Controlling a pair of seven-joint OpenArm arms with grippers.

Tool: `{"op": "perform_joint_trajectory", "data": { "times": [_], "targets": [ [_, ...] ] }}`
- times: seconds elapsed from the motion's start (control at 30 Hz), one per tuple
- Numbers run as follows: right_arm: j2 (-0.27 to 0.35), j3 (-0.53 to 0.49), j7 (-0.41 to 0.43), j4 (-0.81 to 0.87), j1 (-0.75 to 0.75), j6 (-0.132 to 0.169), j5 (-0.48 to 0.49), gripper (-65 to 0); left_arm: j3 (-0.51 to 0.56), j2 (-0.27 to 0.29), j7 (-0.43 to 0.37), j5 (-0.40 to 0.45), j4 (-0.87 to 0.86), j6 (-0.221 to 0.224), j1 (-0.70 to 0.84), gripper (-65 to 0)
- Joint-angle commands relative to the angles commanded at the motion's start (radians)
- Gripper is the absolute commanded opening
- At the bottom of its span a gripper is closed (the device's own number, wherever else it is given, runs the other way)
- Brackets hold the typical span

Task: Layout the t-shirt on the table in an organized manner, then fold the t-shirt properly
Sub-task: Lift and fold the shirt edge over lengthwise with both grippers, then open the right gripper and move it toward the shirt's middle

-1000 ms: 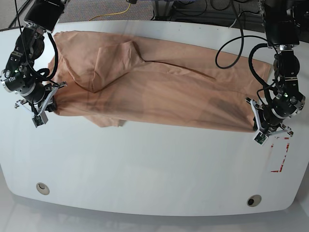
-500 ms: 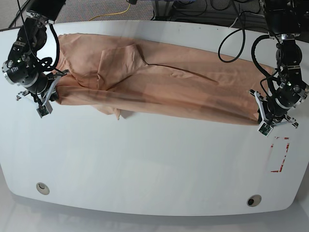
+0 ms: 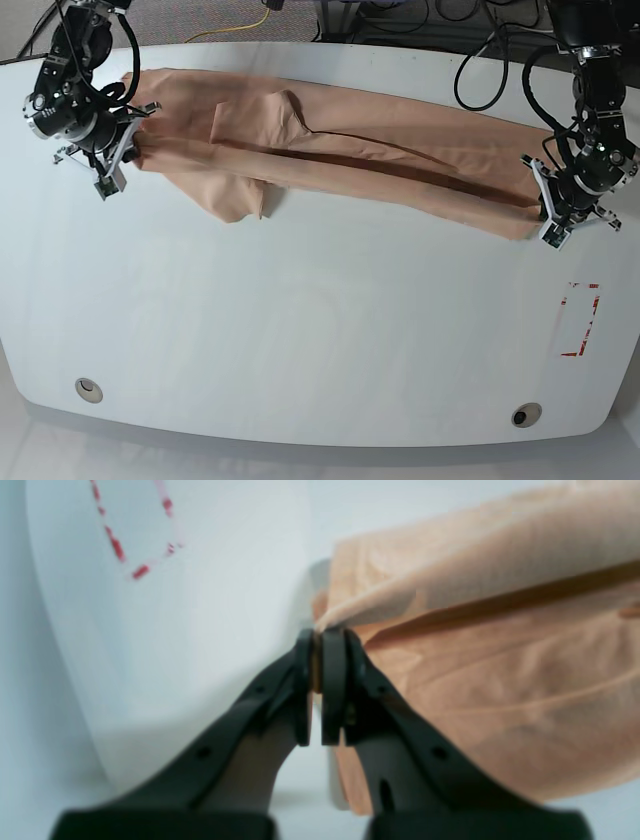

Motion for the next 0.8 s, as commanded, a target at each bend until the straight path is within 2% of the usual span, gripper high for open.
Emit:
{"op": "perform_joint_trajectory", "data": {
  "times": [0.27,0.33,0.47,0.53,0.6,0.73,0.8],
  "targets": [
    [-0.038,-0.002,0.028,-0.003,-0.031,0.000,-0.003,-63.9,0.002,-0.011,0.000,0.002,-0.074,0.000,-0.008,-64.6],
    [-0.040,-0.002,0.028,-0.005,-0.032,0.000,-0.005,-60.2,0.006,-0.020,0.002,0.002,-0.081,0.000,-0.008,-64.4],
    [-0.040,0.000,0.028,-0.005,-0.035,0.000,-0.005,-41.1,0.006,-0.021,0.002,0.002,-0.083,0.000,-0.006,-61.8],
    [-0.040,0.000,0.029,-0.005,-0.046,0.000,-0.005,-32.5,0.006,-0.021,0.002,0.002,-0.083,0.000,-0.005,-55.4],
    [-0.037,-0.002,0.029,-0.005,-0.051,0.000,-0.005,-24.6,0.006,-0.021,0.002,0.002,-0.084,0.000,-0.005,-43.3],
    [-0.025,-0.002,0.029,-0.005,-0.052,0.000,-0.005,-18.1,0.006,-0.023,0.002,0.002,-0.083,0.002,-0.003,-20.6],
    [-0.021,-0.002,0.029,-0.005,-0.051,0.000,-0.005,-18.4,0.006,-0.023,0.002,0.002,-0.081,0.003,-0.003,-13.8]
  ]
}}
